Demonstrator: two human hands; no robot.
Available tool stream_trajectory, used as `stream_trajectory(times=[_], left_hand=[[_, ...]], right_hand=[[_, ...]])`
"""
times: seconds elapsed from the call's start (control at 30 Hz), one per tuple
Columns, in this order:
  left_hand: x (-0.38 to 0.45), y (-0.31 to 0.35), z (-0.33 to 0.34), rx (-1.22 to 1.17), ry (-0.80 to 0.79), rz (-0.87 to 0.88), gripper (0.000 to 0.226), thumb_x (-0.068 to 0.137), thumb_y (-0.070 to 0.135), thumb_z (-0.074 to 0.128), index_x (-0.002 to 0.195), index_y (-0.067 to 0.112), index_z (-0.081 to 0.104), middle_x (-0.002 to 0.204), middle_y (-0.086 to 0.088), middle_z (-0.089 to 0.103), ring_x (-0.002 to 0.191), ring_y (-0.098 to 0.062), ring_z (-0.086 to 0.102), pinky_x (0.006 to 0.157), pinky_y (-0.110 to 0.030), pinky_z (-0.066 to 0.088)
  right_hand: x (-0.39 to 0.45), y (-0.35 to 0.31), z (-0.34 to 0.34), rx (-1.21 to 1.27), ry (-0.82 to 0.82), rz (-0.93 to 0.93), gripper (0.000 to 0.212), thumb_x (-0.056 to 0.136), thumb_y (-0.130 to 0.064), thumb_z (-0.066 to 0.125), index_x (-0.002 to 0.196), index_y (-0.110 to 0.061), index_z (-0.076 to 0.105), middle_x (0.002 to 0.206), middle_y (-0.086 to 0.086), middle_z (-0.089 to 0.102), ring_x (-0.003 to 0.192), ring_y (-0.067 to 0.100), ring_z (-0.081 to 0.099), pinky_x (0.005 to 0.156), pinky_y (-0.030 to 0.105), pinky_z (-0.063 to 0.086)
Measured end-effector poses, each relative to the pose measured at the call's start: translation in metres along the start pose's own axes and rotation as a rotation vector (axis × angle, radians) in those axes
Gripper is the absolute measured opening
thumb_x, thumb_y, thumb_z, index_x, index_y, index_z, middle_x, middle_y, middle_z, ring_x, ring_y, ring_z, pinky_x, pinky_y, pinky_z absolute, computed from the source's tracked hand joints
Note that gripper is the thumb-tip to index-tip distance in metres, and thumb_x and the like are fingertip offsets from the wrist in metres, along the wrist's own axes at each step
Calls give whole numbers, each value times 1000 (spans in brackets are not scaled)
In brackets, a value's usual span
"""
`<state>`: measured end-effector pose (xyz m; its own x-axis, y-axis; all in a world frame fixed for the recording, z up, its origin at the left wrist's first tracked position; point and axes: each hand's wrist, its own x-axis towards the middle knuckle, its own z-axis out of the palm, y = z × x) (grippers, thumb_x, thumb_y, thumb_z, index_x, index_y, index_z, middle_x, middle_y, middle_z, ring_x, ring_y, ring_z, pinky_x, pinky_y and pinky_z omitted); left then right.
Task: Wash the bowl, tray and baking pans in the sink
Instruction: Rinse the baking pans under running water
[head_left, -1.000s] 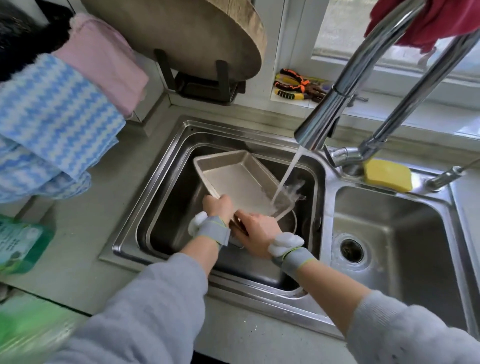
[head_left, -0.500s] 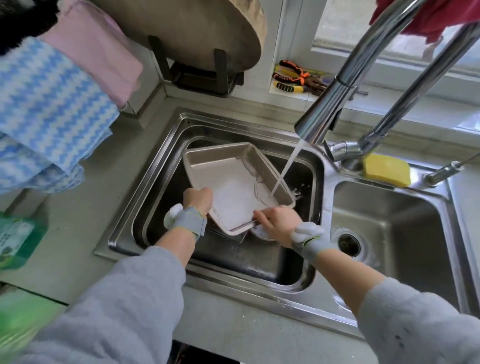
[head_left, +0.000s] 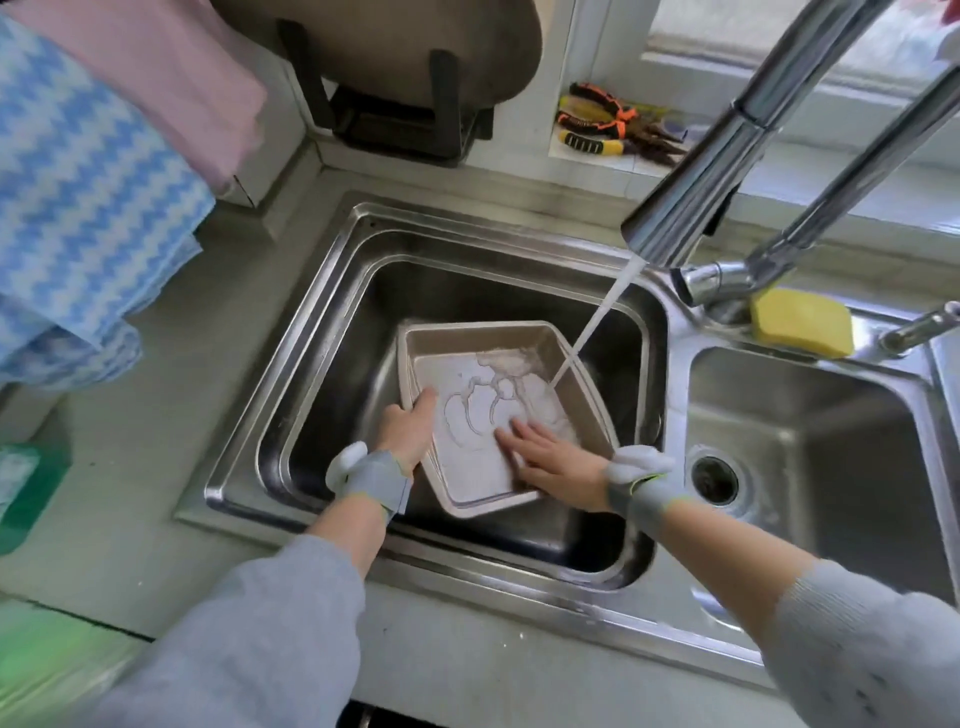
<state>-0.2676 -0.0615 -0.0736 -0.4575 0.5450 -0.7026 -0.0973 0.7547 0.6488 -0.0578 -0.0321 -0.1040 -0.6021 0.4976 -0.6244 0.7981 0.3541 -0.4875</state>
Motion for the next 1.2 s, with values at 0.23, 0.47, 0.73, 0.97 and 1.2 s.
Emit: stream_trajectory(times=[0.23, 0.47, 0.73, 0.97, 1.2], left_hand=[[4, -6, 21, 18, -12, 12, 46, 91, 34, 55, 125, 3, 48, 120, -12, 59, 105, -26, 56, 89, -28, 41], [8, 1, 7, 182, -29, 33, 58, 95, 33, 51, 138, -3, 36, 138, -16, 47, 125, -30, 47, 88, -25, 34], [-1, 17, 4, 313, -55, 118, 32, 93, 31, 51, 106, 3, 57, 102, -8, 56, 104, -26, 57, 82, -27, 40], [-23, 60, 0, 378, -70, 252, 32, 91, 22, 48, 113, -1, 53, 108, -13, 57, 106, -29, 54, 86, -30, 39], [-55, 109, -8, 458, 118, 593, 59, 79, 16, 49, 137, 20, 43, 115, -9, 65, 105, -34, 58, 94, -41, 47]], right_hand=[[44, -23, -8, -151, 235, 79, 68, 96, -51, 36, 149, -43, -5, 160, -8, -14, 147, 20, -14, 116, 53, -8], [16, 30, 1, -140, 105, 48, 71, 96, -29, 46, 152, -35, 2, 161, -5, -5, 146, 12, -1, 120, 38, 7], [52, -48, -31, 75, 218, -59, 58, 97, -38, 43, 150, -39, 19, 161, -10, 5, 148, 17, 2, 120, 45, 4], [11, -57, -40, 451, 490, -77, 18, 88, -22, 66, 99, -13, 76, 108, -2, 73, 97, 11, 68, 92, 32, 51], [-11, -71, -73, 579, 662, 65, 30, 93, -26, 59, 73, -6, 68, 65, -2, 62, 51, 4, 48, 51, 13, 37]])
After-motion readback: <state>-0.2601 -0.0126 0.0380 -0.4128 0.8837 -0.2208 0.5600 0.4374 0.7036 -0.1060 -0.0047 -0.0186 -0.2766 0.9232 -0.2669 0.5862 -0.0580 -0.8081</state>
